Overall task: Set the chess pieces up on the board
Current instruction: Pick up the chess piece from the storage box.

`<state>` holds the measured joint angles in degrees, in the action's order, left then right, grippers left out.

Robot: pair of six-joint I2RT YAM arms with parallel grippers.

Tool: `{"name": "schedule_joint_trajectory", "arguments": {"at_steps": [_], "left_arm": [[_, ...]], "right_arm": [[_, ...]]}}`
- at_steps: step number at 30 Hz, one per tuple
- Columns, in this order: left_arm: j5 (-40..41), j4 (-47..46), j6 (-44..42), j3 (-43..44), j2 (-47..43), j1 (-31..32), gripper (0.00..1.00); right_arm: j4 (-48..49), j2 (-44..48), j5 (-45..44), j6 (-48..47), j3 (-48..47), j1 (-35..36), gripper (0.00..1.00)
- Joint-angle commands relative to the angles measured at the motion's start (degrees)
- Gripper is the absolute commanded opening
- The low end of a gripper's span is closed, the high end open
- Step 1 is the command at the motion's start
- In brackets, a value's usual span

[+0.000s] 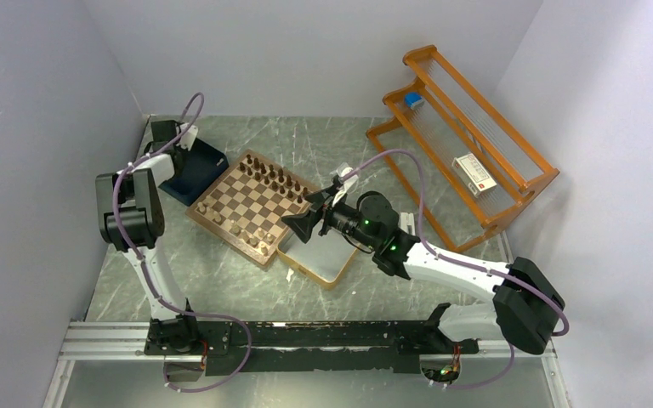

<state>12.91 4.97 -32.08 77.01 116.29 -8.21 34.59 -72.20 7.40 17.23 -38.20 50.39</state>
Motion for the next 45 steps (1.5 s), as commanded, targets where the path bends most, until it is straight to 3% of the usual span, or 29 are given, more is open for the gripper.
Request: {"name": "schedule_joint_trajectory", "arguments": {"at_steps": [1, 15, 24, 32, 40, 45], "left_arm": [[1.70, -3.66, 0.92, -0.12, 1.15, -0.82, 0.40], [-2.54, -1.48, 3.27, 3.85, 7.46, -2.56, 0.39], [-14.36, 6.16, 6.08, 5.88, 7.65, -2.65, 0.30], [-17.53, 10.77, 5.42, 6.88, 7.22, -2.60, 0.24], [-18.82, 14.10, 5.23, 7.74, 7.45, -2.60, 0.33], [-19.06, 14.55, 4.97, 7.73, 6.66, -2.60, 0.19]], "right_arm": [[1.98, 1.02, -1.16, -0.97, 0.75, -0.21, 1.00], [2.06, 0.91, -1.77, -1.37, 0.91, -0.29, 1.00], [2.84, 1.26, -2.03, -1.31, 1.35, -0.25, 1.00], [3.01, 3.04, -2.39, -1.38, 2.10, -0.26, 1.00], [3.45, 4.19, -2.72, -1.33, 2.54, -0.22, 1.00], [3.07, 4.66, -2.97, -1.65, 2.49, -0.24, 1.00]]}}
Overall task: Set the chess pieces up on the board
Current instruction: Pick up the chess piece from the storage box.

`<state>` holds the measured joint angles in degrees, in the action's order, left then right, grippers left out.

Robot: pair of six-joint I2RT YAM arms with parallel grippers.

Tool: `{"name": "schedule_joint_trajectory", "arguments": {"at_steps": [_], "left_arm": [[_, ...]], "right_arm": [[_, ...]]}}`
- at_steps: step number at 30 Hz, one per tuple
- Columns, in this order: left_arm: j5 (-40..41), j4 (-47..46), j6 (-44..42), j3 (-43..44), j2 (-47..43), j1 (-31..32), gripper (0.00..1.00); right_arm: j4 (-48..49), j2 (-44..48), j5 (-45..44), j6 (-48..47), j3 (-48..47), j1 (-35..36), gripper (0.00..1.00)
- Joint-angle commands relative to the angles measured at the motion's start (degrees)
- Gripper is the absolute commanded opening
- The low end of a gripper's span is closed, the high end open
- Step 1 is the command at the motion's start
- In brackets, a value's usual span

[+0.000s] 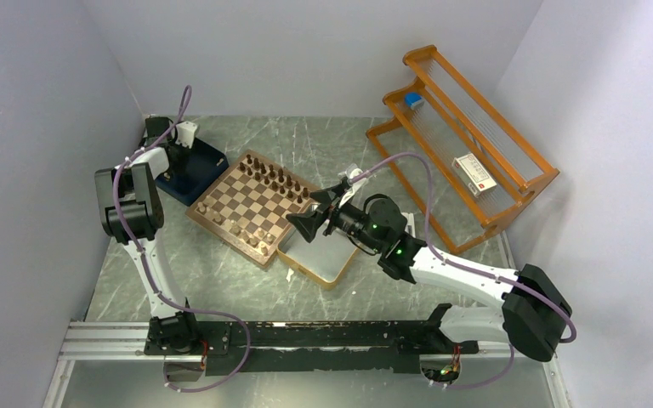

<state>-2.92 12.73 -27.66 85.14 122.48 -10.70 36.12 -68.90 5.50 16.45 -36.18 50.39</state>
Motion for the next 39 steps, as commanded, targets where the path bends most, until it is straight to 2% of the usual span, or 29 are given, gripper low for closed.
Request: {"name": "schedule_joint_trajectory", "arguments": {"at_steps": [1, 9, 15, 19, 25, 31, 33, 39], "left_arm": [[-3.28, 6.35, 0.73, -0.64, -0.11, -0.11, 0.17], [-2.77, 6.71, 1.88, -1.40, -8.52, -0.14, 0.15], [-9.74, 10.21, 5.28, -1.17, -15.37, 0.01, 0.17], [-14.09, 9.47, 7.46, -4.52, -21.22, 0.55, 0.16], [-16.16, 8.49, 9.17, -10.11, -29.72, 0.84, 0.15], [-23.42, 5.66, 12.92, -14.84, -37.26, 5.33, 0.16], [-25.45, 5.56, 14.23, -16.58, -38.96, 6.71, 0.16], [-32.57, 4.76, 15.45, -22.30, -44.26, 12.13, 0.16]], "right_arm": [[1.44, 1.34, -1.10, -0.88, 0.48, -0.22, 1.00], [0.60, 0.37, 0.00, 1.43, -0.74, -0.22, 1.00], [-2.94, 1.08, -1.66, 1.88, -2.24, -0.21, 1.00], [-0.73, 1.70, -0.13, 2.66, -1.04, -0.21, 1.00], [0.53, 1.21, 0.83, 4.20, -1.39, -0.28, 0.98], [-0.52, -1.60, -1.35, 4.19, -2.97, -0.21, 0.97], [0.90, -2.54, -1.05, 2.56, -2.96, -0.21, 0.96], [5.04, -5.48, -3.86, -13.27, -4.13, -0.26, 0.91]]}}
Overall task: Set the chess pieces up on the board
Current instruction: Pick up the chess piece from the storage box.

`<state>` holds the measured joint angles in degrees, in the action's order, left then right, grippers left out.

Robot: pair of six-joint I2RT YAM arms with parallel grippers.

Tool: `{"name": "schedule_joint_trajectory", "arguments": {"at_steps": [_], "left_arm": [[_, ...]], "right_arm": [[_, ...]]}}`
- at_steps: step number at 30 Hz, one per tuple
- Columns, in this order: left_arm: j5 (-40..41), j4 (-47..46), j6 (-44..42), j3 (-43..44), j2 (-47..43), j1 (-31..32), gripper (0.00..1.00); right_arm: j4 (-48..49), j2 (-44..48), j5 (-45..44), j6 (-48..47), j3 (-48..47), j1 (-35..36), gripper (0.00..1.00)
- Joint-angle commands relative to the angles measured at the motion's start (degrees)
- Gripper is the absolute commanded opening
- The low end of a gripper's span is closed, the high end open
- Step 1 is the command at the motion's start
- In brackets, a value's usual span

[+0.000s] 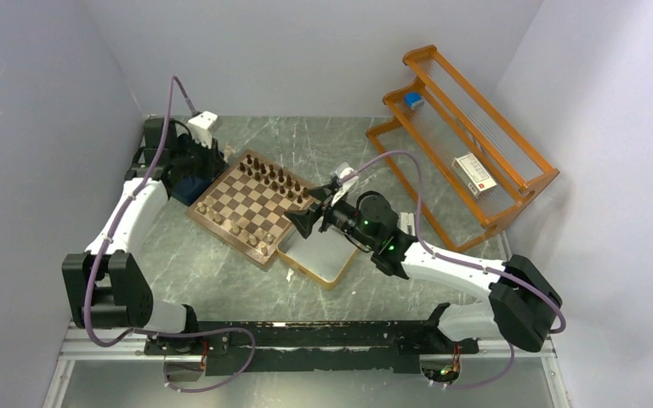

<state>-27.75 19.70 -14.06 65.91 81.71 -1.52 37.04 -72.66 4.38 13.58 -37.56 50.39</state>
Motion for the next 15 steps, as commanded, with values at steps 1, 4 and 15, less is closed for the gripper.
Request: {"name": "schedule_joint_trajectory", "arguments": {"at_steps": [1, 4, 15], "left_arm": [[-8.81, -3.01, 2.49, -4.12, -4.76, 3.63, 0.16], [-11.09, -6.19, 5.16, -7.61, -9.22, 5.51, 0.15], [-18.19, -11.55, 12.90, -14.52, -18.75, 6.91, 0.17]], "right_arm": [[4.70, -2.34, -2.60, -10.99, -3.24, -0.23, 0.90], [6.86, -3.64, -3.06, -2.88, -5.15, -0.37, 0.75], [20.01, -15.04, -8.47, 20.99, -8.89, -0.38, 0.54]]}}
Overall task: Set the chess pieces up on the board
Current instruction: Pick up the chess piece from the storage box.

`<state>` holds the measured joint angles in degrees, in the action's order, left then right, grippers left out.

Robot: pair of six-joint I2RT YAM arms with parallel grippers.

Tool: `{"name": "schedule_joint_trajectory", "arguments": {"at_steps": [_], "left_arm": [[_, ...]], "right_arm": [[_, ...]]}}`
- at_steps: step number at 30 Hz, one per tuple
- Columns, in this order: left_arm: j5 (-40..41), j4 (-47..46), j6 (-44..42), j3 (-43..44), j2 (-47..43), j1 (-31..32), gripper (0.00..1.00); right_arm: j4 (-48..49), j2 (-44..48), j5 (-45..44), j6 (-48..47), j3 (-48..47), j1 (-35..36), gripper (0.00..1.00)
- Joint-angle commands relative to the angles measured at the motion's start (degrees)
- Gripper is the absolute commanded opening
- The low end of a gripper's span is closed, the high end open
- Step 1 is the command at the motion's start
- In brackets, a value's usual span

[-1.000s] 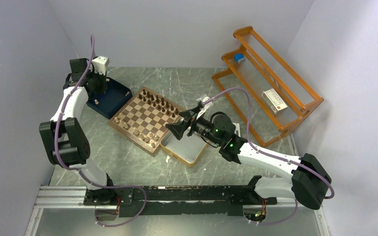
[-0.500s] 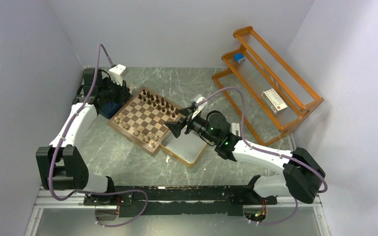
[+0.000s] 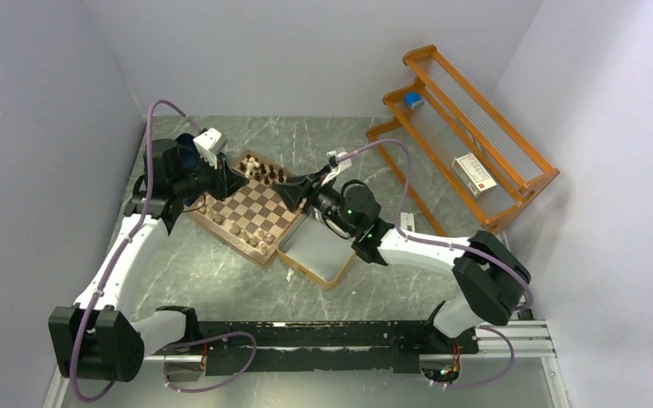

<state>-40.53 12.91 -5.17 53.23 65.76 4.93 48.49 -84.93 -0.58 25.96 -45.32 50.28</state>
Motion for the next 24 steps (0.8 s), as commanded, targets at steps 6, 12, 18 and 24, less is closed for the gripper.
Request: {"name": "schedule_joint_trajectory", "arguments": {"at_steps": [6, 12, 18, 24], "left_arm": [[-6.74, -6.15, 7.69, -3.96, -6.49, 1.38, 0.17], [-5.63, -4.40, 6.74, -3.78, -7.52, 1.58, 0.17], [-5.59, -4.32, 6.59, -3.91, -7.29, 1.75, 0.17], [-5.50, -4.74, 6.98, -3.58, -7.23, 2.06, 0.16]], "right_arm": [[9.39, -7.40, -5.49, 15.03, -4.98, -0.20, 0.58], [12.10, -11.05, -6.77, 19.28, -6.53, -0.12, 0.58], [11.18, -13.35, -6.16, 20.52, -9.40, 0.11, 0.55], [11.37, -14.05, -7.57, 20.23, -10.05, 0.60, 0.48]]}}
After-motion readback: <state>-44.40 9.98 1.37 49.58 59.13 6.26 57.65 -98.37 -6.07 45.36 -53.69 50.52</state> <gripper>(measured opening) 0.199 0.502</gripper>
